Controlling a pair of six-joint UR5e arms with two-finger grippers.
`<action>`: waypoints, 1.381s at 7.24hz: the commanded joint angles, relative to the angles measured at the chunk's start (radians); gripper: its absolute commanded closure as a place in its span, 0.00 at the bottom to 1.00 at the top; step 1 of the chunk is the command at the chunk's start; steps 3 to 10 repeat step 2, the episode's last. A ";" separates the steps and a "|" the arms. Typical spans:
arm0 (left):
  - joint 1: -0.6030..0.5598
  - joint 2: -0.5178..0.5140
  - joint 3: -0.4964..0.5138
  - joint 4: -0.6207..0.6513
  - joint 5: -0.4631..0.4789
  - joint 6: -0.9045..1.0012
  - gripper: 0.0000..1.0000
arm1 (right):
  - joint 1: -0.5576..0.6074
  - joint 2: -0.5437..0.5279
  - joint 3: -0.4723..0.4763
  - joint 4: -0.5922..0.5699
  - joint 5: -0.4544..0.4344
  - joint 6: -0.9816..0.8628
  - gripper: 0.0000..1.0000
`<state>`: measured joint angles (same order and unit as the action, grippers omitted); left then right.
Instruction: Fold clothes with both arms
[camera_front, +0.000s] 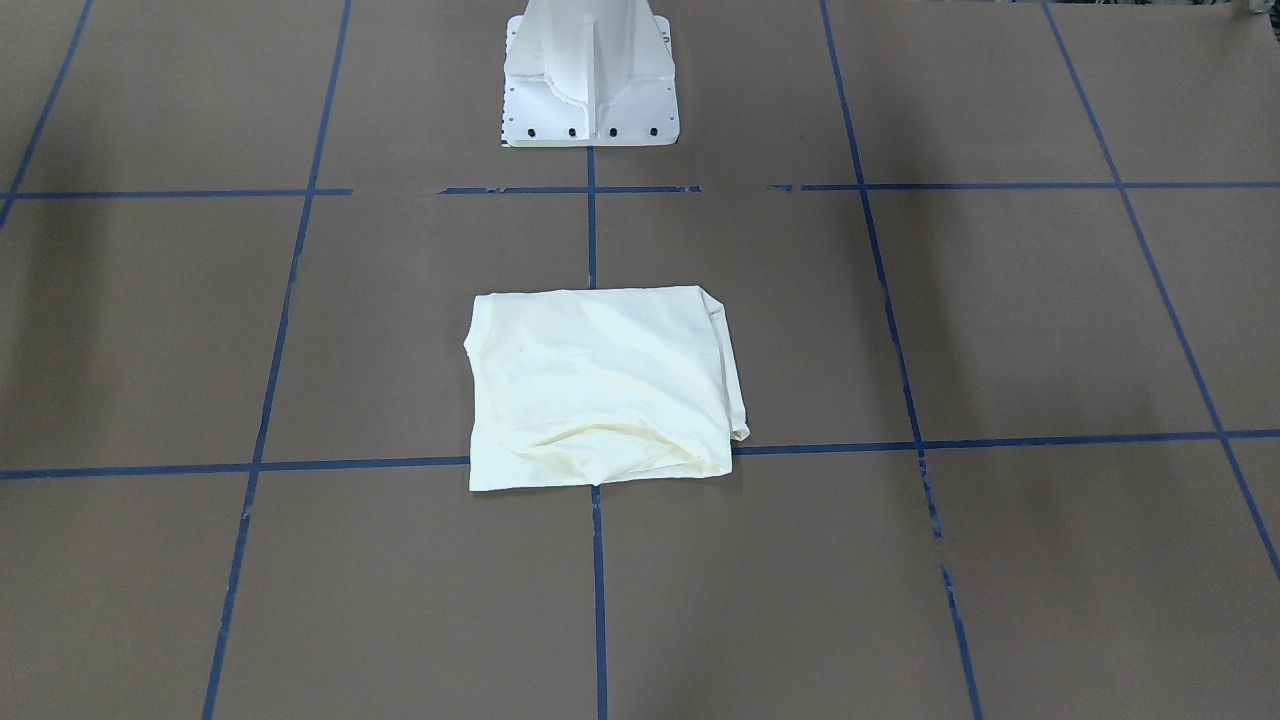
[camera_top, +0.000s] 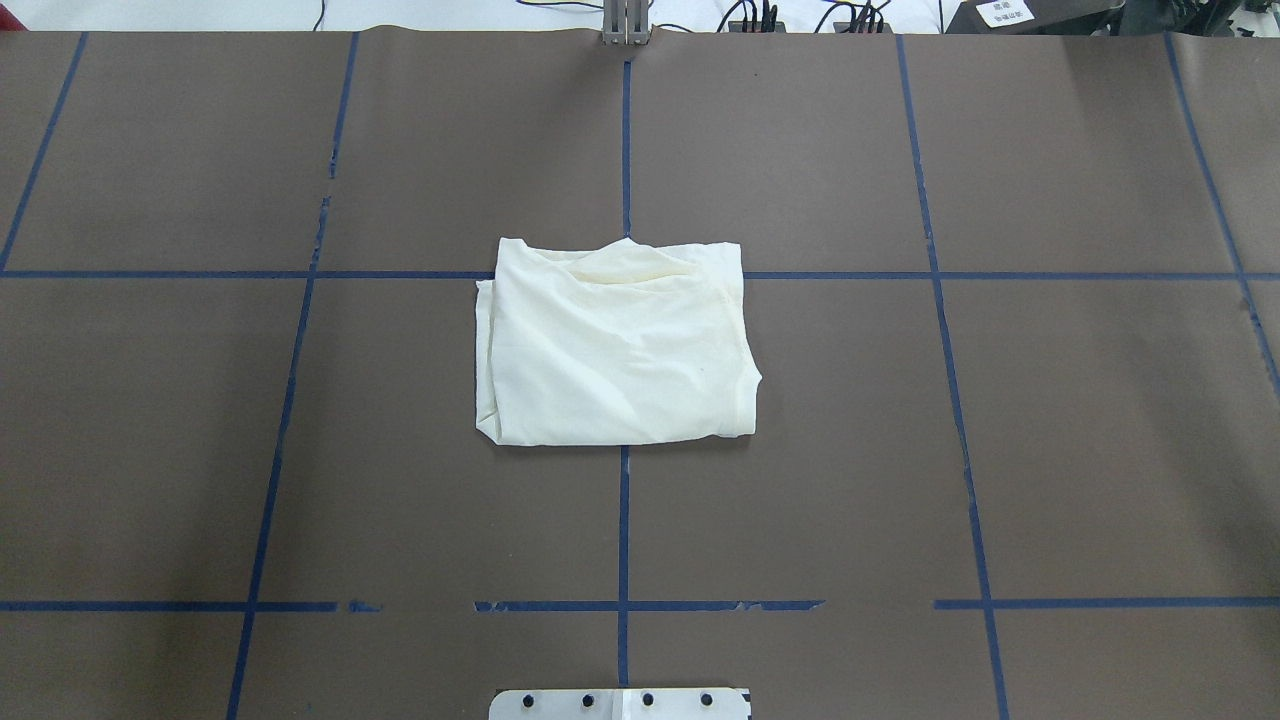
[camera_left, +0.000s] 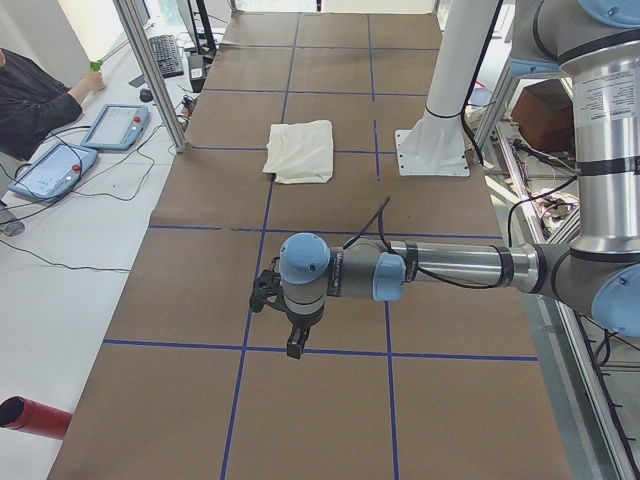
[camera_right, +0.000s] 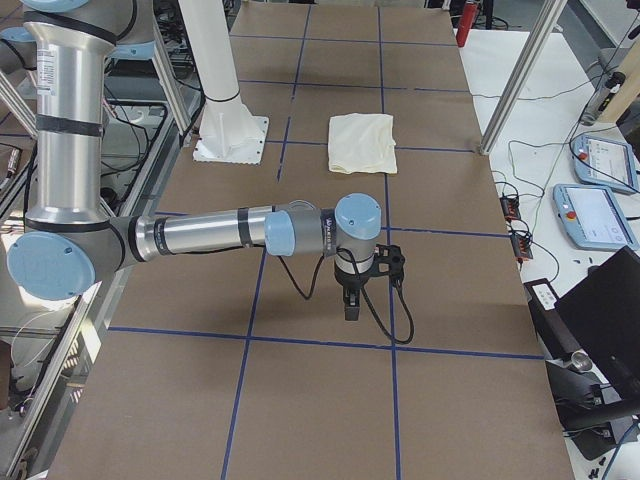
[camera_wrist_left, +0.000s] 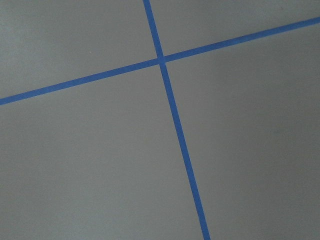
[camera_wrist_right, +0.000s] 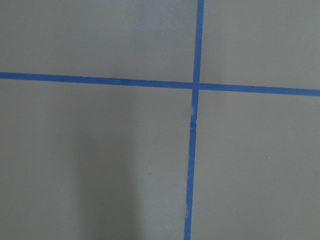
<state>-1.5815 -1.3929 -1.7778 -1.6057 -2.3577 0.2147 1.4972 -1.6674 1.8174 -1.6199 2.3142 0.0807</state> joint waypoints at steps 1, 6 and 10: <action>0.000 0.000 0.000 0.000 0.000 0.000 0.00 | 0.000 0.000 -0.001 0.000 0.001 -0.001 0.00; 0.000 0.000 0.000 0.000 0.000 0.000 0.00 | -0.002 0.000 -0.003 0.000 0.001 0.001 0.00; 0.000 0.000 0.000 0.000 0.000 0.000 0.00 | -0.002 0.000 -0.003 0.000 0.001 0.001 0.00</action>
